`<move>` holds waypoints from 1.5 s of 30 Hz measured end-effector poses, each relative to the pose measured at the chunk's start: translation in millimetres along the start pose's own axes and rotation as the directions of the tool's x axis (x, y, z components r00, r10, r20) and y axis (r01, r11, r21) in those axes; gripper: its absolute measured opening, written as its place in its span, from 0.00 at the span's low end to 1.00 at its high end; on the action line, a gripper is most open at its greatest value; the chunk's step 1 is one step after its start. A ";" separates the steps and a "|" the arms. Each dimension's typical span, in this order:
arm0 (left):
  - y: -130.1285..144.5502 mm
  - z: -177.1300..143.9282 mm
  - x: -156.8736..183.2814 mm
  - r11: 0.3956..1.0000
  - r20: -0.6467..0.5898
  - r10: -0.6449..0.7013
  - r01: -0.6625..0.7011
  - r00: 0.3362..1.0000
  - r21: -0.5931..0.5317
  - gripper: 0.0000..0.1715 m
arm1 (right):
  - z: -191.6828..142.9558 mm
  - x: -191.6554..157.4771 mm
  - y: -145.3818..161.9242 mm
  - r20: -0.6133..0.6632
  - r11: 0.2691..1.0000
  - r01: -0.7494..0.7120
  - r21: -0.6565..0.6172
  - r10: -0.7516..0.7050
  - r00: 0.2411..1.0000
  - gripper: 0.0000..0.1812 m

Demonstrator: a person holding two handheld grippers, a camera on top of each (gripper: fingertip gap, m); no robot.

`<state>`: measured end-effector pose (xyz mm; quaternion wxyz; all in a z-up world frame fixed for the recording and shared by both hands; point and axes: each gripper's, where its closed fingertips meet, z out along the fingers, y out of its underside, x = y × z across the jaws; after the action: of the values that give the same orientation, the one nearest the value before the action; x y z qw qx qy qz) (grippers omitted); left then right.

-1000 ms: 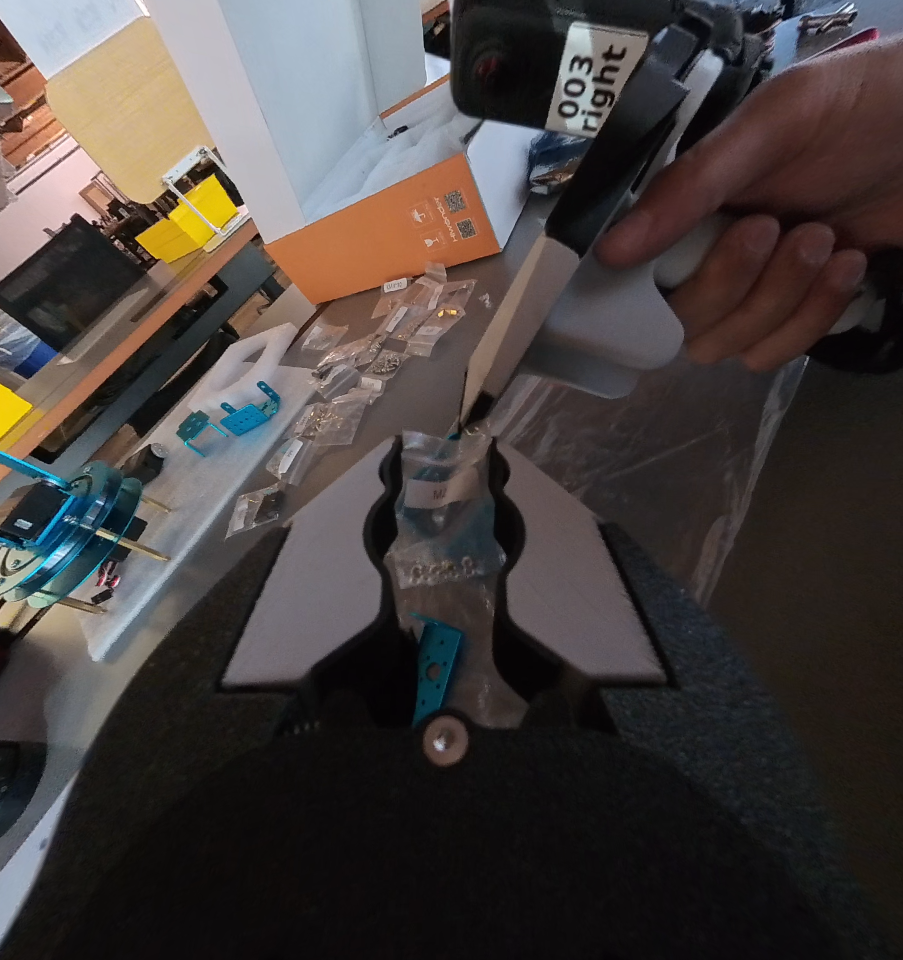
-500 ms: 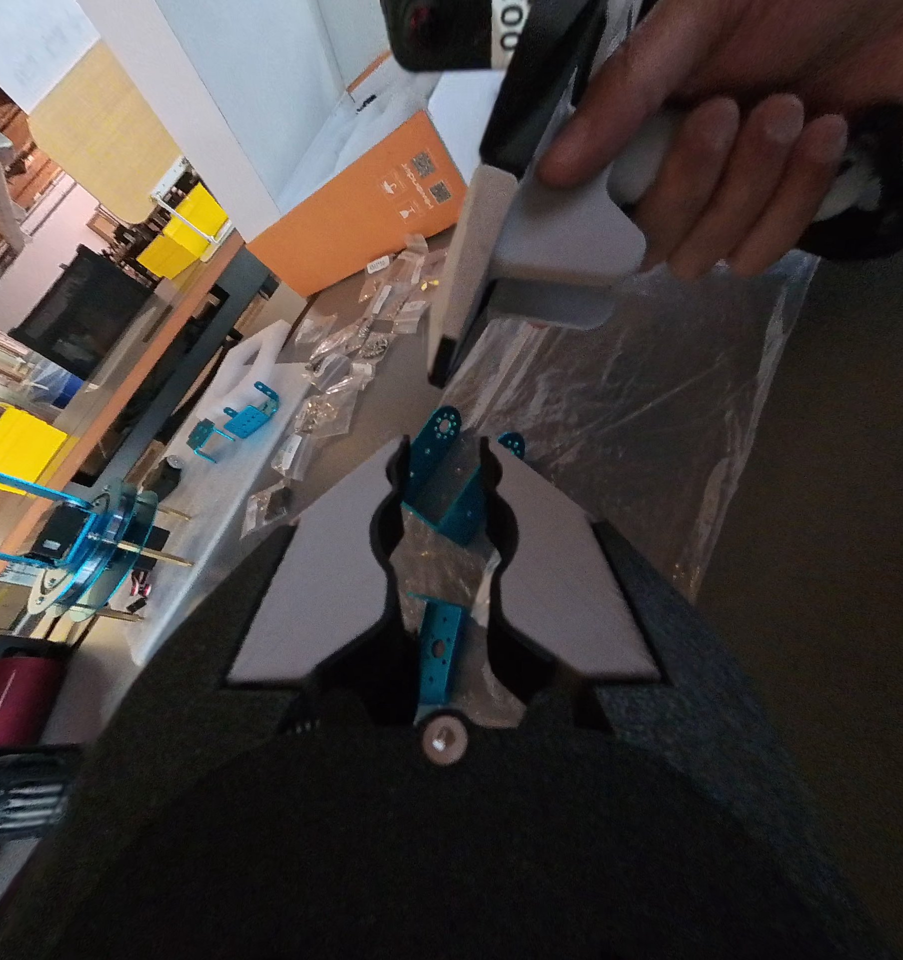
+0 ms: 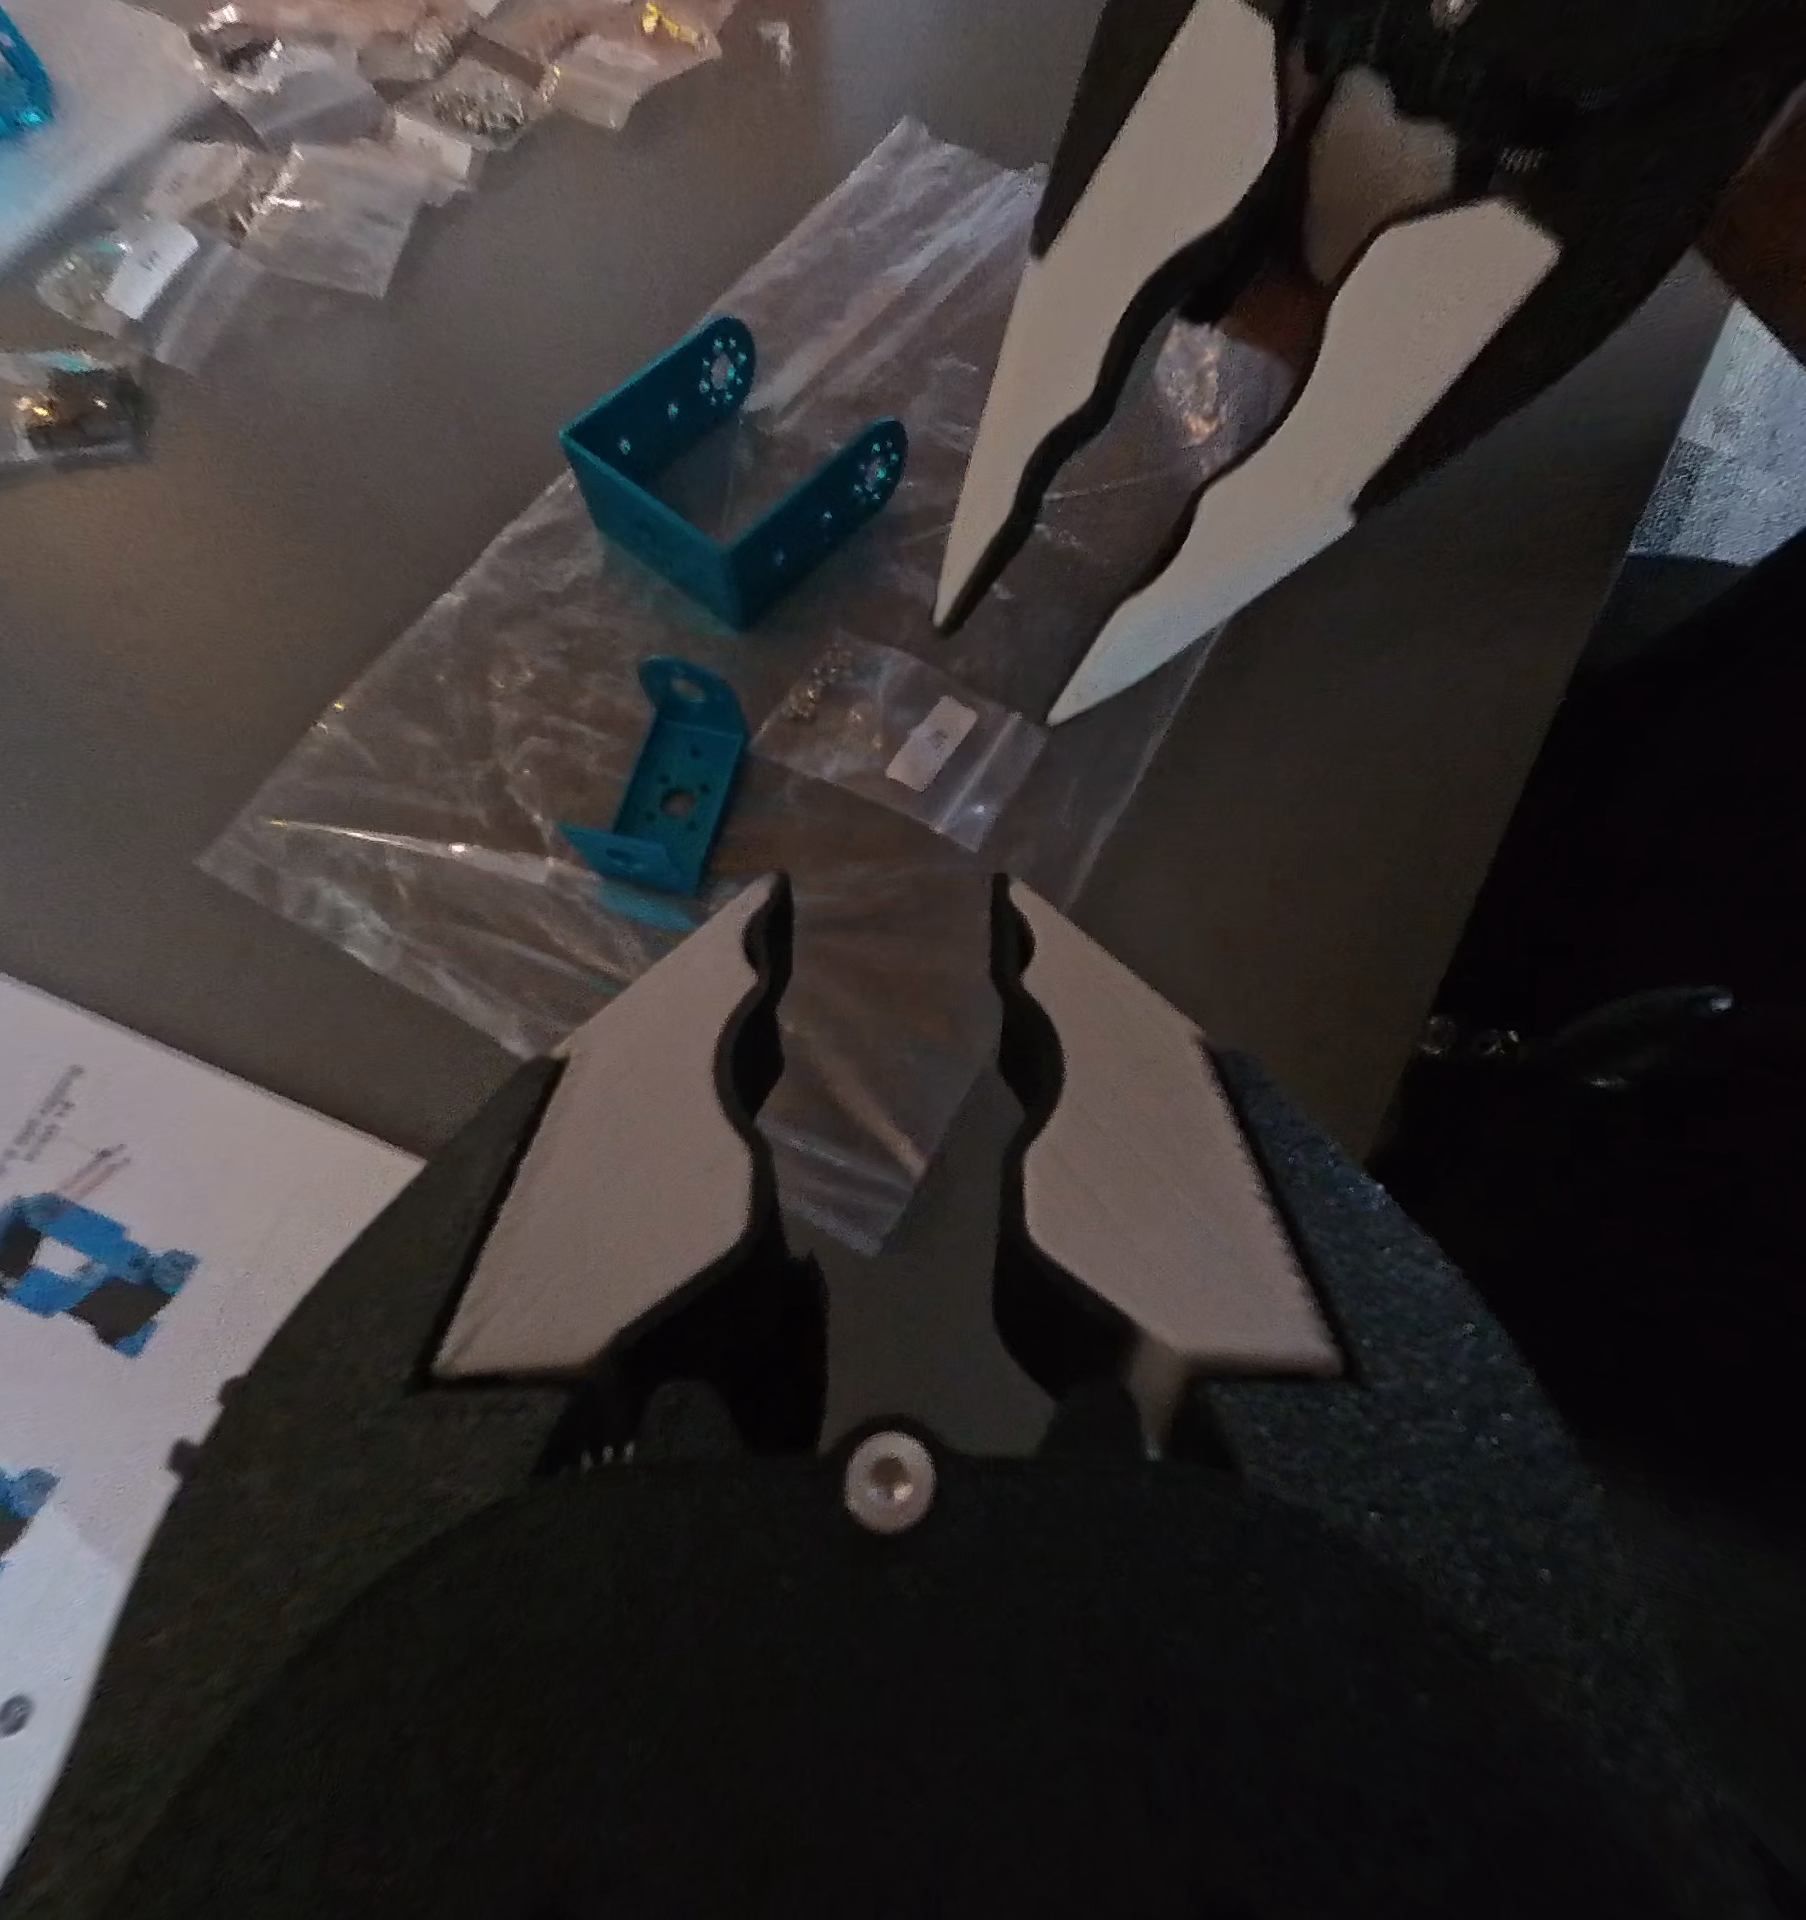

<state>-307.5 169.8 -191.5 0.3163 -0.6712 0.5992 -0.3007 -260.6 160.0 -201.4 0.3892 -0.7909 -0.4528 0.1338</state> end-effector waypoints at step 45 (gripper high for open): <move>-68.0 29.5 9.6 0.711 -0.450 -0.646 0.701 0.617 -0.060 0.00 | -16.1 20.1 -4.7 -0.247 0.990 0.139 0.032 -0.127 0.961 0.49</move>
<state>-241.6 167.8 -156.2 0.0767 -0.7401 0.3386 -0.5760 -243.2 169.9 -184.4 0.4692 -0.7595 -0.4501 0.0200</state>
